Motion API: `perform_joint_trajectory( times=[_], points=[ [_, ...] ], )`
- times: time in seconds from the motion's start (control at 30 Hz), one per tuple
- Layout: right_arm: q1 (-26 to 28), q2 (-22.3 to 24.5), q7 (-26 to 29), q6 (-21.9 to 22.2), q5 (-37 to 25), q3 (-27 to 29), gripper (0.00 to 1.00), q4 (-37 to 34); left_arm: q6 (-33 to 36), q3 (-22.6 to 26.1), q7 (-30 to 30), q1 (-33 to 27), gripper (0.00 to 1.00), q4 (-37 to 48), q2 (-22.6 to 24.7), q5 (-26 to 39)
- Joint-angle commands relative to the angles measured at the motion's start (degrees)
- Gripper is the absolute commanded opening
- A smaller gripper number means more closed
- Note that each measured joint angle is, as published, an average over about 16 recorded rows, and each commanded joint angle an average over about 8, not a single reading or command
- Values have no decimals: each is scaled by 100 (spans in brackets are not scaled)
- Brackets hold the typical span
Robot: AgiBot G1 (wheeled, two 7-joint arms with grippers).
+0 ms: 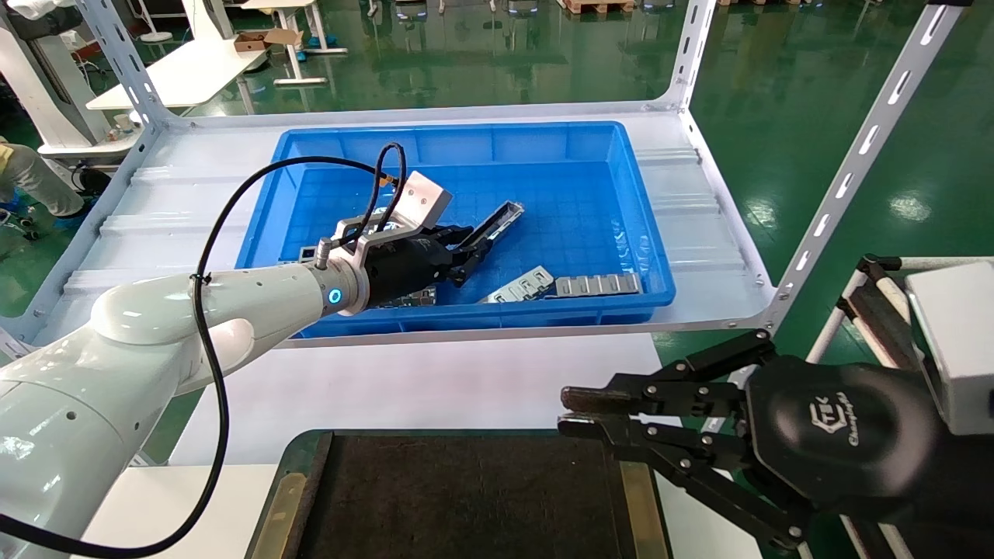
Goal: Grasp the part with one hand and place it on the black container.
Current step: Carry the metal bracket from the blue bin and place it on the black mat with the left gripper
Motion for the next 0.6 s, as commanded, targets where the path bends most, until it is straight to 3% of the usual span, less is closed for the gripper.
perform_joint_trajectory(
  times=[0.03, 0.3, 0.6],
  points=[
    [0, 0, 0, 0, 0, -1, 0, 0, -7, 16, 11, 0, 0, -1, -1, -73],
    [1, 1, -2, 2, 2, -4, 0, 0, 337, -90, 197, -243, 0, 3, -54, -490],
    [1, 3, -3, 3, 5, -7, 0, 0, 1455, -192, 702, -526, 0, 246, -316, -727]
  ],
)
